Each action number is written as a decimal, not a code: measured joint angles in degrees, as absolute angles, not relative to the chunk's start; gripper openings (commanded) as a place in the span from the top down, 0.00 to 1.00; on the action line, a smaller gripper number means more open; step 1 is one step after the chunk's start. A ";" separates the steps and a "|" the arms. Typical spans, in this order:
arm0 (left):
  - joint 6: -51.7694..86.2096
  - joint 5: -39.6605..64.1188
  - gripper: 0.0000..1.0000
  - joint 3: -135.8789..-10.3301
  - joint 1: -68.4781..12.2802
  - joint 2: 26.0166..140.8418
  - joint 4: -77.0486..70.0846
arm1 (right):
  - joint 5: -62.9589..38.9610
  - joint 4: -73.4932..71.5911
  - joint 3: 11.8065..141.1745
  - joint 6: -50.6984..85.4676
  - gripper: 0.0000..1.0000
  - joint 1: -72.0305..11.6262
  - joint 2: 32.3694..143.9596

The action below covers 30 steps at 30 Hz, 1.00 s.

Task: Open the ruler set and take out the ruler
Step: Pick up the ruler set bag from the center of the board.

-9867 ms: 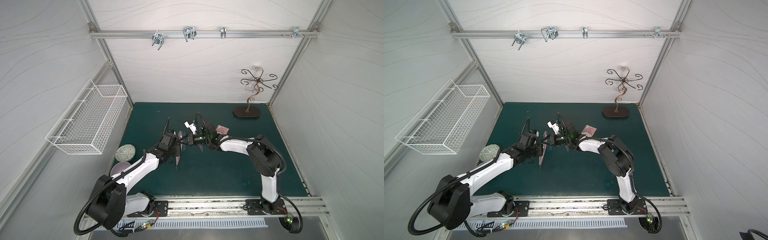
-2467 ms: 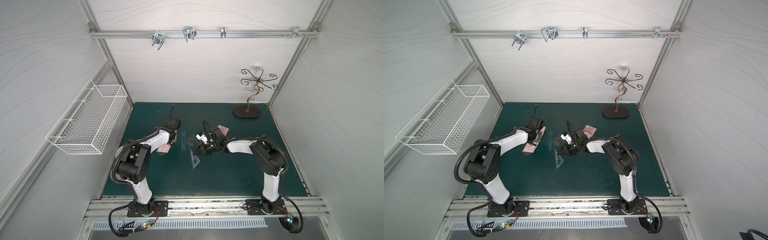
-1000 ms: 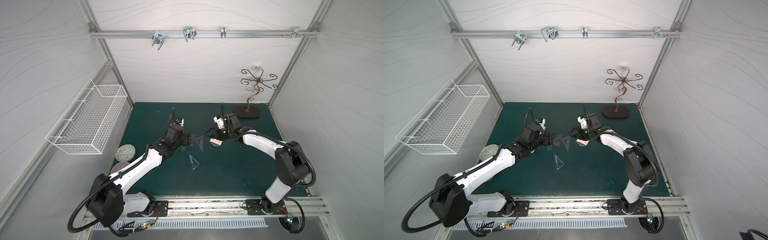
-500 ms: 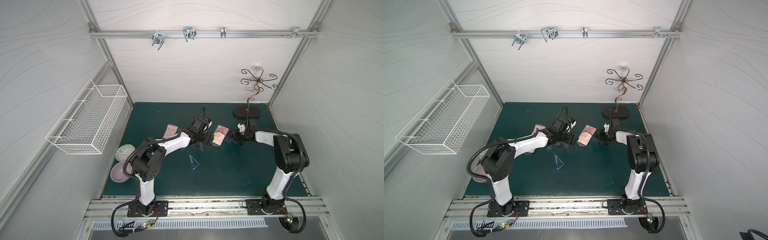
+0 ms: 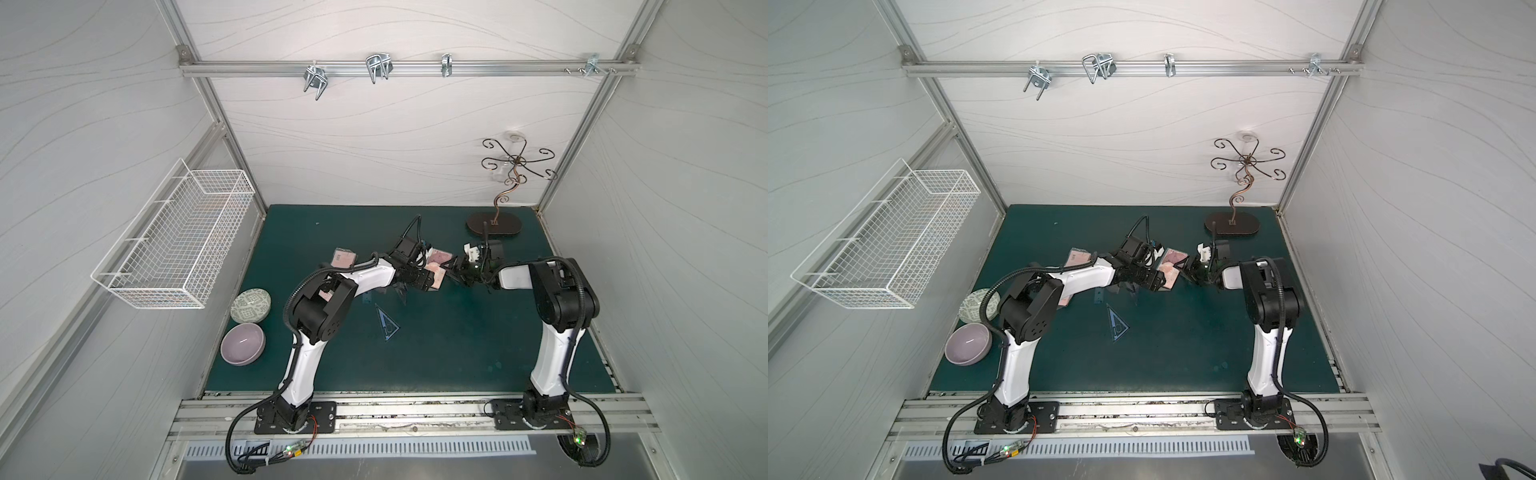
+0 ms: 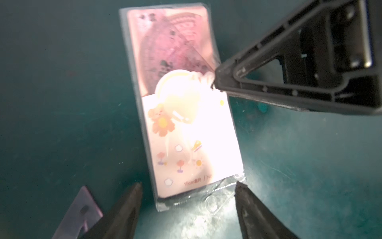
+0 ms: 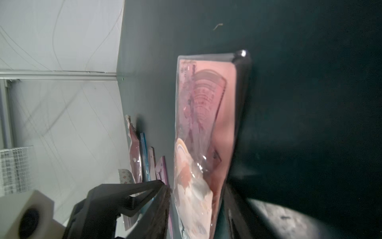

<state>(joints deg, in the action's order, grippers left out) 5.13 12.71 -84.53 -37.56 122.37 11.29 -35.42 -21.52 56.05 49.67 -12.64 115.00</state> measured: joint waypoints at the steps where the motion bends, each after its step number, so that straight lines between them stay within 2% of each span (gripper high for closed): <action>1: 5.10 12.95 0.29 -84.64 -37.58 122.67 11.31 | -35.33 -22.09 55.99 49.87 0.77 -12.69 115.37; 7: 4.58 14.15 0.32 -84.75 -37.76 123.11 11.55 | -34.15 -23.59 55.96 51.57 1.00 -12.75 116.55; 10: 4.54 14.22 0.30 -84.82 -37.87 123.11 11.60 | -33.67 -24.01 55.96 52.03 1.00 -12.78 116.55; 18: 5.39 13.74 0.17 -84.84 -37.93 118.56 15.42 | -32.95 -23.97 54.98 52.10 1.00 -12.60 115.44; 24: 11.53 15.81 0.17 -81.08 -35.94 100.22 11.86 | -33.01 -23.86 53.01 52.07 1.00 -12.10 110.74; 27: 17.15 19.27 0.17 -74.06 -31.29 89.91 4.34 | -33.56 -23.81 52.97 52.03 1.00 -12.01 108.86; 30: 19.77 19.20 0.17 -68.95 -26.79 85.17 2.39 | -33.89 -22.85 52.73 51.29 1.00 -12.03 106.76</action>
<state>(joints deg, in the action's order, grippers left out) 19.77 19.20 -68.95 -26.79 85.17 2.39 -33.89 -22.85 52.73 51.29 -12.03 106.76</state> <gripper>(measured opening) 0.830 0.045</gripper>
